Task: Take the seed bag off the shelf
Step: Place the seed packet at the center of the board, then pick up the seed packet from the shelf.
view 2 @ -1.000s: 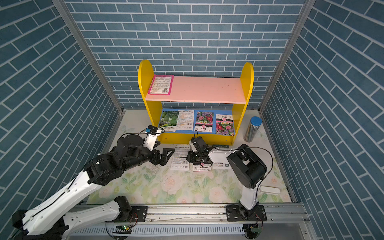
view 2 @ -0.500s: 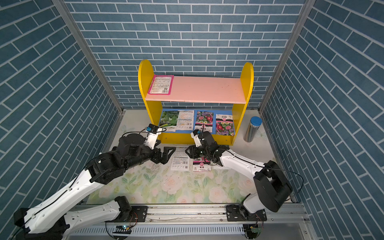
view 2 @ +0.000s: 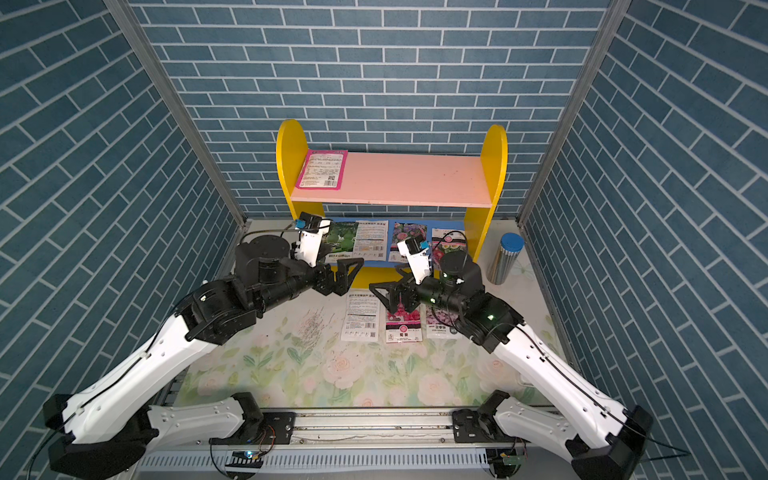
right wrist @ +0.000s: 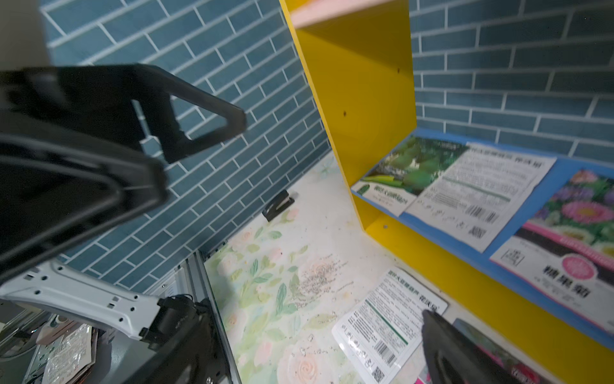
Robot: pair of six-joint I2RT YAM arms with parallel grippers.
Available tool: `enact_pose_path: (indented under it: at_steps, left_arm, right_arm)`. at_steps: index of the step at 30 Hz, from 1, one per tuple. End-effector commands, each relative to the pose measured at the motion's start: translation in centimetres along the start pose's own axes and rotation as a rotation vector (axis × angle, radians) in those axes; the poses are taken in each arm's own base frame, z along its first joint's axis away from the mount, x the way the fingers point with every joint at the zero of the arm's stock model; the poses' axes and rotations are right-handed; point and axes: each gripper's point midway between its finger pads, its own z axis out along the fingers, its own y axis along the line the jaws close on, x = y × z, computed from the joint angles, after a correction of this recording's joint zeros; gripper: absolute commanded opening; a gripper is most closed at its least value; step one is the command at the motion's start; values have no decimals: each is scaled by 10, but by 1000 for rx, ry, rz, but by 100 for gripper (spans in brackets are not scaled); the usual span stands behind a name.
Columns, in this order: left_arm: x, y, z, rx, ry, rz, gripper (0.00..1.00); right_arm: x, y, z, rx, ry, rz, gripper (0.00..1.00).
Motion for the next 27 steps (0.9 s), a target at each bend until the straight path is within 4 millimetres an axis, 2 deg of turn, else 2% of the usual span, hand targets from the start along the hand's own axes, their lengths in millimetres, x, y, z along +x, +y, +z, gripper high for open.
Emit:
enact_pose_path:
  at_steps: [1, 6, 10, 14, 21, 24, 27]
  left_arm:
    - [-37, -2, 5, -27, -79, 43, 100]
    - [-76, 7, 21, -145, -142, 74, 100]
    - [-100, 19, 33, -240, -175, 102, 100]
    - [-114, 35, 48, -272, -171, 96, 100]
    - [-140, 93, 65, -314, -186, 30, 100]
    - [-143, 108, 71, -325, -184, 28, 100]
    - [-138, 122, 83, -338, -164, 30, 100]
  right_arm:
    - [-24, 6, -18, 31, -53, -89, 100]
    - [-57, 6, -39, 106, -167, -159, 100]
    - [-73, 3, -54, 170, -226, -197, 100]
    - [-87, 6, -71, 204, -277, -223, 100]
    - [-103, 15, -93, 216, -327, -246, 100]
    - [-105, 12, -98, 242, -337, -243, 100]
    - [-106, 12, -99, 242, -343, -244, 100]
